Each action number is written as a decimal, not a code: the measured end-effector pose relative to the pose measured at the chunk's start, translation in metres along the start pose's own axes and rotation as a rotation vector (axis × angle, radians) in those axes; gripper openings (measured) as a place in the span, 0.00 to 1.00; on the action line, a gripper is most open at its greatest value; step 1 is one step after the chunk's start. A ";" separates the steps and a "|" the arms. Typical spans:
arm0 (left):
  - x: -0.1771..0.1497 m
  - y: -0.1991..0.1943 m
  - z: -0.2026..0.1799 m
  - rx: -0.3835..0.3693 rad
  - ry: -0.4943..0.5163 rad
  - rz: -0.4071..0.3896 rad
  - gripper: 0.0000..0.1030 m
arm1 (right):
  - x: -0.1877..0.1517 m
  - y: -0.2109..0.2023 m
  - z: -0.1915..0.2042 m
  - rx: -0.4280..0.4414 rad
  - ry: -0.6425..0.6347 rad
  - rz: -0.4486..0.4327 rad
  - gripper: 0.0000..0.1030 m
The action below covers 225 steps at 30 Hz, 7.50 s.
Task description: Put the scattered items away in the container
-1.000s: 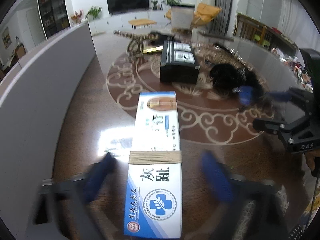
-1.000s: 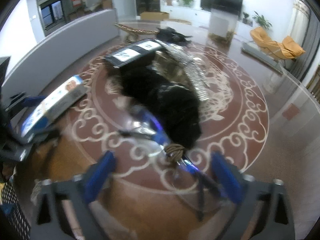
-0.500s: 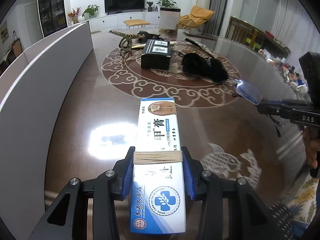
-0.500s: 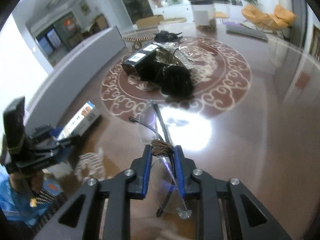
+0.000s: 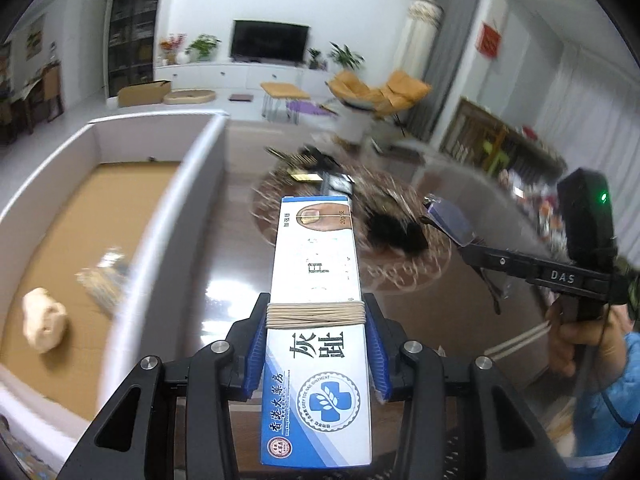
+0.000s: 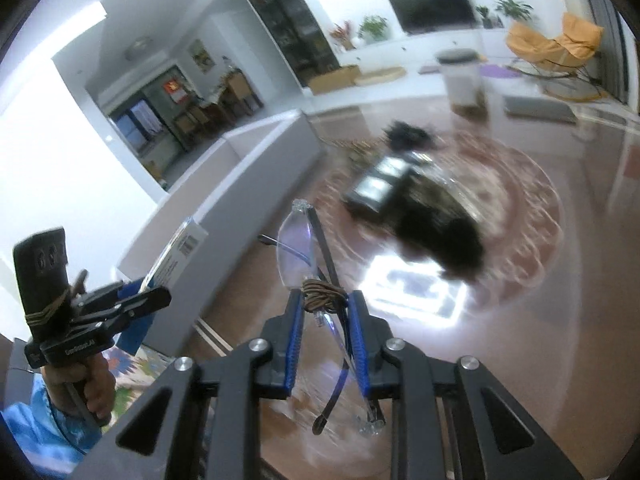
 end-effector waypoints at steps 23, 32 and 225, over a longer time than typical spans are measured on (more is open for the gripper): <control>0.045 -0.003 0.248 0.257 -0.329 0.154 0.43 | 0.162 0.232 0.266 0.071 -0.367 0.132 0.24; 0.031 0.012 0.239 0.385 -0.309 0.208 0.75 | 0.155 0.246 0.242 0.120 -0.269 0.136 0.78; 0.036 0.210 -0.066 0.190 0.124 0.174 0.57 | -0.054 0.042 -0.131 -0.545 0.053 0.082 1.00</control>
Point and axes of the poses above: each gripper's, at about its wrist camera, not at the fingertips, and y roughly the way its jaws point, z to its left, x to its top, the point moved 1 cm from there along y, roughly the way its jaws point, and after that the axes turned 9 degrees about z, right-handed, at the moved point
